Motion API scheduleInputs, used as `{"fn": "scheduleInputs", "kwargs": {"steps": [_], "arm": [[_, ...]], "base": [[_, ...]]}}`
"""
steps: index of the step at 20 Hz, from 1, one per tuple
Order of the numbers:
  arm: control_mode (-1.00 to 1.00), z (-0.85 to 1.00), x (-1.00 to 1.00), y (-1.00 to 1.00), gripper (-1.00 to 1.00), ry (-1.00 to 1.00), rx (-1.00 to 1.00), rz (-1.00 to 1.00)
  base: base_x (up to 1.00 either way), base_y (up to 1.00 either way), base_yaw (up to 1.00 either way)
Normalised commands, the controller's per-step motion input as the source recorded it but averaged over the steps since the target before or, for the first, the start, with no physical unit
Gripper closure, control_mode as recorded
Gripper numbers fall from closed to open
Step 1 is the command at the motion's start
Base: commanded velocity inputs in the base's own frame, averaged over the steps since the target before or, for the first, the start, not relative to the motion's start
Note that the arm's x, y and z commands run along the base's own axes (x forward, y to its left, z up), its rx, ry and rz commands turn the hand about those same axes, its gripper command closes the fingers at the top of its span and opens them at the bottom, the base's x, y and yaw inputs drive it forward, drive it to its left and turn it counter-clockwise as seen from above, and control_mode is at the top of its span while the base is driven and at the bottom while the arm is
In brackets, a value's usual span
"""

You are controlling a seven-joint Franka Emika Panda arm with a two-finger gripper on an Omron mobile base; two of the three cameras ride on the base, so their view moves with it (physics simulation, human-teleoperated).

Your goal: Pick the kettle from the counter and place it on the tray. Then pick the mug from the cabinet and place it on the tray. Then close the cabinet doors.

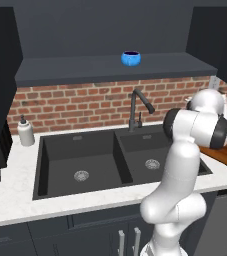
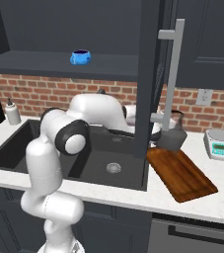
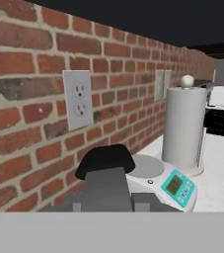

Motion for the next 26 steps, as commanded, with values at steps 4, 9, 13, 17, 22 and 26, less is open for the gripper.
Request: {"fn": "scheduleInputs", "kwargs": {"steps": [4,9,13,17,22,26], "arm": [[-1.0,-0.5,-0.35,-0.33,1.0,-0.15,0.01,0.02],[-1.0,-0.59,-0.39,-0.22,1.0,-0.14,0.0,0.0],[-1.0,-0.64,-0.37,-0.1,1.0,-0.1,0.0,0.0],[-1.0,-0.75,-0.29,0.0,1.0,-0.11,0.0,0.01],[-1.0,-0.8,-0.17,0.0,1.0,-0.09,0.0,0.02],[-1.0,-0.81,-0.17,0.0,1.0,-0.11,0.0,0.02]], "base": [[0.0,0.0,0.0],[0.0,0.0,0.0],[0.0,0.0,0.0],[0.0,0.0,0.0],[0.0,0.0,0.0],[0.0,0.0,0.0]]}}
